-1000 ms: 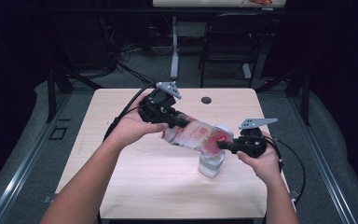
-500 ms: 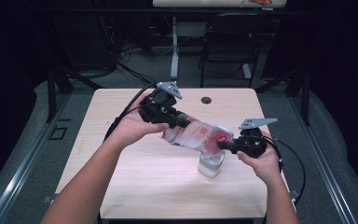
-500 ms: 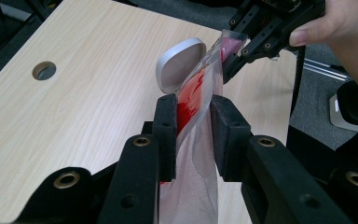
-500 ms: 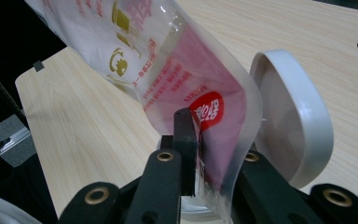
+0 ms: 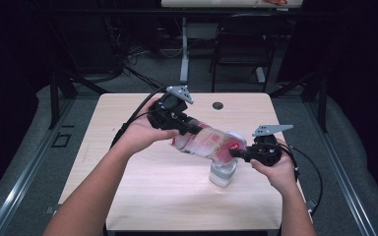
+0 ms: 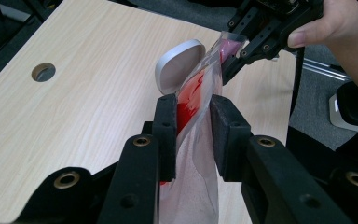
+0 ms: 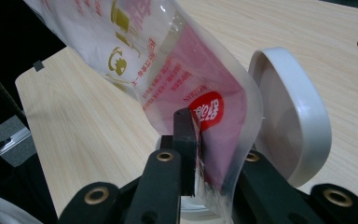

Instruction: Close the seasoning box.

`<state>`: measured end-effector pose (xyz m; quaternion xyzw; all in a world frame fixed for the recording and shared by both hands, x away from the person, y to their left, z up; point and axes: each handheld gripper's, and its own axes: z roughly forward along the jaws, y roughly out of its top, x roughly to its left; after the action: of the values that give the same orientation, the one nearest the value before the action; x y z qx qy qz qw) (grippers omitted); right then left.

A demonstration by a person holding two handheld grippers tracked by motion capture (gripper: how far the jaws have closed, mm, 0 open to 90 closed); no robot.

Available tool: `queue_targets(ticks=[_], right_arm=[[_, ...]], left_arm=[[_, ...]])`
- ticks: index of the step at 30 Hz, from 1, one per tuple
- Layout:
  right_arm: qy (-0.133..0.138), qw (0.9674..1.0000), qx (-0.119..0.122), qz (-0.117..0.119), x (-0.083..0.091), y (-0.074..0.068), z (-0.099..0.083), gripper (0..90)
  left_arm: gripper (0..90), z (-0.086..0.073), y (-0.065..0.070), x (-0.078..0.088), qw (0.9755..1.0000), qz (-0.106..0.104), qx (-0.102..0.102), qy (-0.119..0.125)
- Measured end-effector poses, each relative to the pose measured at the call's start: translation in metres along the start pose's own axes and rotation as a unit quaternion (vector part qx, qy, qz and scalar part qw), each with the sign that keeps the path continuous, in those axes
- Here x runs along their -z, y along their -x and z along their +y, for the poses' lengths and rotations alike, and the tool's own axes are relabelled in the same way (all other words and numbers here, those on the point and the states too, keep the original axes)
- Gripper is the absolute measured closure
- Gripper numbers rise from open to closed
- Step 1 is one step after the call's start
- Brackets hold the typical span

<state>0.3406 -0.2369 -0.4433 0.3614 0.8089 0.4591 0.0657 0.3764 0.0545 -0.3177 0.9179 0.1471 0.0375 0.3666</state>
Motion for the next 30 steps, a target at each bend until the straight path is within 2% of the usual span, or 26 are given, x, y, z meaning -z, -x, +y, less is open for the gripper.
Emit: queue_targets(ticks=[19,30], right_arm=[[-0.009,0.9999,0.0,0.004,0.0061,0.001,0.0,87.0],[0.008,0.9998,-0.006,-0.018,0.0089,0.0033,0.0001,87.0]], left_arm=[[73.5,-0.0004,-0.0013,-0.0031,1.0,-0.004,0.005,0.004],[73.4,-0.0002,0.0002,-0.0051,1.0,-0.001,0.001,0.003]])
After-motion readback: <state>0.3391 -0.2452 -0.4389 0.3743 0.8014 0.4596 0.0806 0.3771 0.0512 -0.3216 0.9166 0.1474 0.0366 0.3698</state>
